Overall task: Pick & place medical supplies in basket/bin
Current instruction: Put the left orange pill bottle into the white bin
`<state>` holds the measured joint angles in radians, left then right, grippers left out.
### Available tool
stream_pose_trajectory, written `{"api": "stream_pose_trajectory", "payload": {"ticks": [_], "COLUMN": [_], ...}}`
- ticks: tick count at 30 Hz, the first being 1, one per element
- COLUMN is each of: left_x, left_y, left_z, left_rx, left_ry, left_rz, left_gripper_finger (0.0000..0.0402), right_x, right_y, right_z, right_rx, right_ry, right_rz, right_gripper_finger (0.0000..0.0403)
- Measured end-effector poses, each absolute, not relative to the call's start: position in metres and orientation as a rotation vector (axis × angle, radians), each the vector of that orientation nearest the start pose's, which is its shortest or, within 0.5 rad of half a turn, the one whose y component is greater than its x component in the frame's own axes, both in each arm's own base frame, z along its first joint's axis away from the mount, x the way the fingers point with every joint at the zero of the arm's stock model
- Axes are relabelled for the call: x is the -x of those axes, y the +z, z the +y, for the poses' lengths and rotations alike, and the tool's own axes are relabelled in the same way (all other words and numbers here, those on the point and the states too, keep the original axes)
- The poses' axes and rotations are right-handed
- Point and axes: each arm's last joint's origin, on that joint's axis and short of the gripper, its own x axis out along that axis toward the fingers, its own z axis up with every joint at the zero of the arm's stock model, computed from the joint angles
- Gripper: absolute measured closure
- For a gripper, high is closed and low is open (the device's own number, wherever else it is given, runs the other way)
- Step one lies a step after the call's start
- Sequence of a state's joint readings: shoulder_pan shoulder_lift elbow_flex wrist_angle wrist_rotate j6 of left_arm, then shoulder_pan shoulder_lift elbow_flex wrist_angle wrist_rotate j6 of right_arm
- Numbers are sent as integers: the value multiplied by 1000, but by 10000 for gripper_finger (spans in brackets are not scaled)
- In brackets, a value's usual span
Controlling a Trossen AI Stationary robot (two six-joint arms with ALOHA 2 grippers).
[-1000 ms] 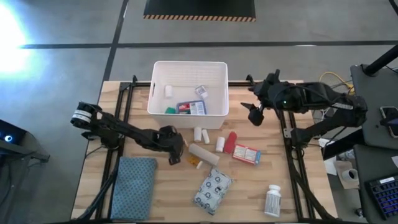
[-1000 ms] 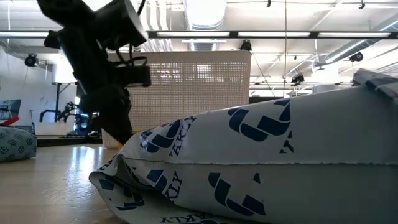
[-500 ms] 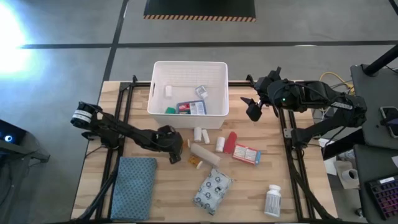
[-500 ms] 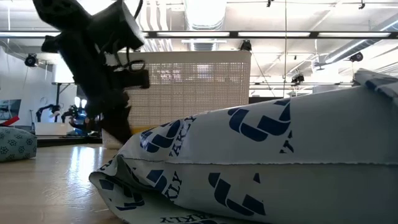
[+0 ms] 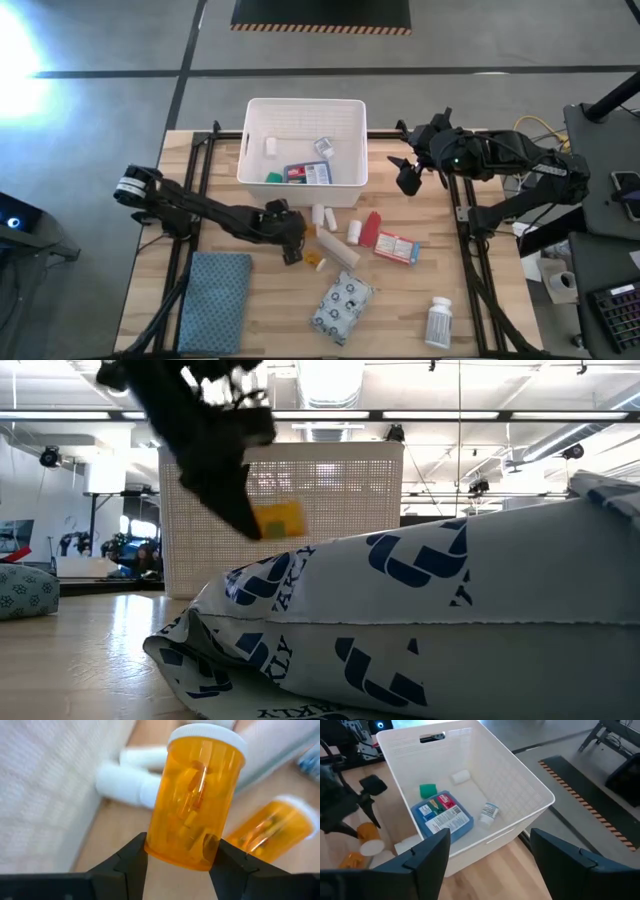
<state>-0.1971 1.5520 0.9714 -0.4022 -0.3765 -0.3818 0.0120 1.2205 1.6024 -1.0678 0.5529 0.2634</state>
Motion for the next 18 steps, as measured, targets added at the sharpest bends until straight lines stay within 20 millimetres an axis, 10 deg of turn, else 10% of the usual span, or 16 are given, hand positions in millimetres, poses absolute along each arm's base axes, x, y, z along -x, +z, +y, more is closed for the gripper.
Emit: {"api": "stream_pose_trajectory", "payload": {"ticks": [12, 18], "left_x": [-314, -325], "left_y": [284, 355], "left_z": [-35, -23], "left_rx": [-171, -151], "left_ry": [511, 576], "left_rz": [885, 682], "left_gripper_finger": [245, 245], "right_x": [-200, -197], "right_y": [437, 438], "right_z": [-13, -13], "right_rx": [-23, -11], "right_ry": [-596, -591], "right_rz": [649, 645], "right_gripper_finger": [143, 148]}}
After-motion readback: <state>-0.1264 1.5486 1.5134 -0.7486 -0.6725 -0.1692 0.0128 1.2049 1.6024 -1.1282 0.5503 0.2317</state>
